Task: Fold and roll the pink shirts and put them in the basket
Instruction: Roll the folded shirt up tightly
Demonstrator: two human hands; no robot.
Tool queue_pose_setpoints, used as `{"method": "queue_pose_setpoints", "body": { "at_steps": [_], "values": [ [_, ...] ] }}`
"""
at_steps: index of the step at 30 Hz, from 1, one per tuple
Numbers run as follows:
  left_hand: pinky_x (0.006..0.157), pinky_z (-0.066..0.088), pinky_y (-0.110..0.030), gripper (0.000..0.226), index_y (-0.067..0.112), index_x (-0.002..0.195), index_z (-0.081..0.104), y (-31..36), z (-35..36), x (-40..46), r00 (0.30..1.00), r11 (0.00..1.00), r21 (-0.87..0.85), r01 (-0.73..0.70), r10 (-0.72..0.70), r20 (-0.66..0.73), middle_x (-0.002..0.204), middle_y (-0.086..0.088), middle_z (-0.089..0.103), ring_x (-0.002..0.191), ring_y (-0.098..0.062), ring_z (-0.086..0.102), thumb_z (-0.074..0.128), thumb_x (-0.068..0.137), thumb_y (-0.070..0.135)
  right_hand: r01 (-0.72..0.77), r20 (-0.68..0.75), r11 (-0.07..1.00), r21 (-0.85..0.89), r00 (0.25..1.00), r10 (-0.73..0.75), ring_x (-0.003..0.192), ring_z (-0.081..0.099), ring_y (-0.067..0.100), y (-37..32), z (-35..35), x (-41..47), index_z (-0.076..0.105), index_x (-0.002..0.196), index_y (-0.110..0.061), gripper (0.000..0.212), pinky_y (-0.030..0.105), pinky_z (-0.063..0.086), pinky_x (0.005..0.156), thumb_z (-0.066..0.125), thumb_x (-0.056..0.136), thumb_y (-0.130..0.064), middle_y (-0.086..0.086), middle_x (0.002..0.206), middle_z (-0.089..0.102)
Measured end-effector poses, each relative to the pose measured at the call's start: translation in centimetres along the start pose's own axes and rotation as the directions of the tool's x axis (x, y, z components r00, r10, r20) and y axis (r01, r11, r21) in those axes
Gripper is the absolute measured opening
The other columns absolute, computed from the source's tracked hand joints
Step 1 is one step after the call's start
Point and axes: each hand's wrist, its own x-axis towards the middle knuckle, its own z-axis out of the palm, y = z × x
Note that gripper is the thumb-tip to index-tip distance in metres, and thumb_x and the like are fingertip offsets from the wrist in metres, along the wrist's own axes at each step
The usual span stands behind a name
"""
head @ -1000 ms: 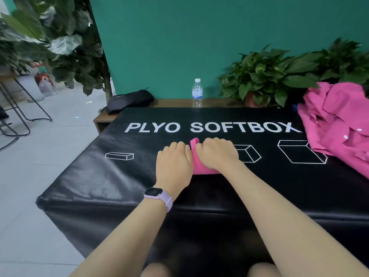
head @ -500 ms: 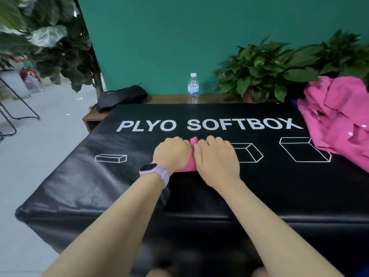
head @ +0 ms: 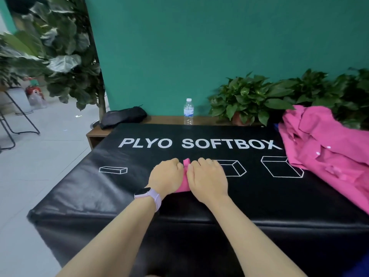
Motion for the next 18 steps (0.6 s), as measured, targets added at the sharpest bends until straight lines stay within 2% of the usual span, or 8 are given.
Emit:
{"method": "queue_pose_setpoints", "body": {
  "at_steps": [2,5,10,12,13,16,18],
  "values": [
    [0.063,0.033,-0.034,0.032,0.015,0.072,0.043,0.4,-0.2,-1.9,0.999,0.998,-0.054,0.031,-0.033,-0.028,0.075,0.000,0.057,0.069,-0.024,0.049,0.033,0.101,0.024,0.004,-0.063,1.000,0.017,0.998,-0.003,0.069,0.054,0.026,0.0,-0.5,-1.4,0.056,0.073,-0.017,0.043,0.040,0.040,0.070,0.029,0.103,-0.029,0.002,0.072,0.059],
    [0.061,0.031,-0.035,0.032,0.016,0.069,0.041,0.7,-0.3,-4.7,0.996,0.987,-0.143,0.068,-0.077,-0.054,0.072,0.002,0.054,0.064,-0.017,0.047,0.034,0.099,0.022,0.007,-0.135,0.997,0.080,0.991,0.004,0.065,0.049,0.025,-0.2,-1.0,-3.7,0.053,0.069,-0.017,0.042,0.039,0.040,0.067,0.029,0.102,-0.029,0.001,0.068,0.054],
    [0.061,0.029,-0.035,0.034,0.015,0.068,0.039,0.6,0.0,-6.7,0.994,0.988,-0.149,0.045,-0.059,-0.091,0.071,0.000,0.052,0.066,-0.021,0.046,0.034,0.101,0.020,0.013,-0.210,0.989,0.145,0.977,0.018,0.064,0.046,0.023,-0.2,-1.3,-5.7,0.057,0.070,-0.014,0.044,0.039,0.041,0.068,0.029,0.101,-0.029,0.000,0.068,0.052],
    [0.061,0.030,-0.035,0.033,0.015,0.069,0.039,0.7,0.0,-6.7,0.994,0.992,-0.125,0.029,-0.042,-0.103,0.073,-0.002,0.054,0.070,-0.024,0.048,0.034,0.101,0.019,0.007,-0.189,0.991,0.133,0.982,0.019,0.065,0.046,0.023,-0.3,-1.4,-5.6,0.056,0.070,-0.015,0.045,0.039,0.041,0.068,0.026,0.100,-0.029,0.000,0.068,0.052],
    [0.062,0.031,-0.035,0.031,0.015,0.070,0.040,0.7,0.1,-6.8,0.992,0.998,-0.061,0.010,-0.018,-0.128,0.075,-0.002,0.056,0.071,-0.026,0.049,0.033,0.100,0.018,0.008,-0.163,0.993,0.119,0.987,0.012,0.064,0.046,0.023,-0.3,-1.5,-5.3,0.055,0.069,-0.016,0.047,0.039,0.041,0.068,0.024,0.100,-0.030,-0.001,0.067,0.051],
    [0.064,0.030,-0.035,0.026,0.018,0.075,0.042,0.9,1.1,-8.0,0.928,0.979,0.178,-0.100,0.156,-0.338,0.075,0.001,0.052,0.069,-0.024,0.042,0.029,0.097,0.020,0.014,-0.091,0.999,0.033,0.996,-0.011,0.061,0.050,0.025,-0.1,-1.7,-3.7,0.046,0.064,-0.018,0.045,0.038,0.037,0.062,0.025,0.103,-0.028,-0.001,0.062,0.047],
    [0.066,0.032,-0.035,0.027,0.019,0.077,0.046,0.9,2.2,-8.7,0.876,0.973,0.167,-0.159,0.217,-0.431,0.075,0.002,0.051,0.069,-0.022,0.040,0.027,0.097,0.024,0.062,0.016,0.997,-0.036,0.998,-0.061,0.063,0.052,0.026,0.0,-1.7,-2.3,0.041,0.066,-0.020,0.040,0.036,0.035,0.060,0.031,0.104,-0.024,0.000,0.067,0.057]
  ]
}}
